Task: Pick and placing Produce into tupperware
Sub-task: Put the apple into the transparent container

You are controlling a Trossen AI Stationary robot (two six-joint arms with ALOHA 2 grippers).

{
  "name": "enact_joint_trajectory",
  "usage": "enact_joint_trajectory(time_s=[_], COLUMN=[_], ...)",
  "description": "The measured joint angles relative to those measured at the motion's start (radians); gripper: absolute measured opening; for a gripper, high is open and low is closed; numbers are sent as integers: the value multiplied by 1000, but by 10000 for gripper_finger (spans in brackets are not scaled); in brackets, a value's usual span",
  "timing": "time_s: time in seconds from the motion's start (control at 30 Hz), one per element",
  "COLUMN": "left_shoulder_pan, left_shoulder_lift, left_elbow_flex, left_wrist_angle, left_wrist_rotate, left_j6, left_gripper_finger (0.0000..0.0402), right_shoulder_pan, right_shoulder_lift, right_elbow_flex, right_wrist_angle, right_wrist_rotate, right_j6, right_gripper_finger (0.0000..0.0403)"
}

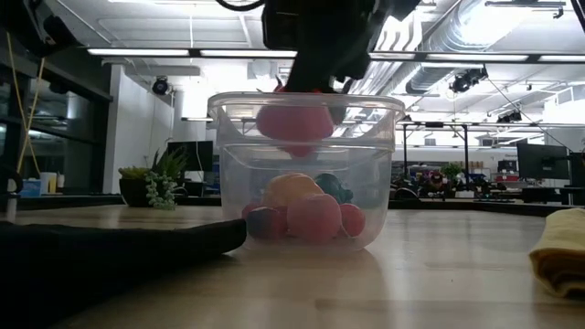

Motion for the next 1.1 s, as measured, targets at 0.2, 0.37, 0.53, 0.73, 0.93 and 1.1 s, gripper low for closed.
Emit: enact_joint_trajectory(time_s=[0.2, 0.37, 0.53, 0.73, 0.93, 1.1], left_shoulder_pan=[0, 0, 0, 0, 0, 0], left_shoulder_lift=[-13, -13, -13, -13, -13, -13], left_elbow_flex=[0, 0, 0, 0, 0, 0], left_wrist_angle=[0, 0, 0, 1, 1, 1], left_wrist_rotate=[0, 0, 0, 0, 0, 0], left_j6=[0, 0, 0, -1, -1, -1], left_gripper_finger=[1, 1, 1, 1, 1, 1], right_shoulder_pan=[0, 0, 0, 0, 0, 0], right_shoulder_lift=[14, 14, 14, 14, 14, 14], right_elbow_flex=[-1, -1, -1, -1, -1, -1], right_wrist_angle=[-11, -8, -8, -9, -9, -9], right_wrist_rotate=[0, 17, 19, 23, 15, 14], right_j6=[0, -20, -27, -35, -34, -32], right_gripper_finger=[273, 273, 273, 273, 273, 285])
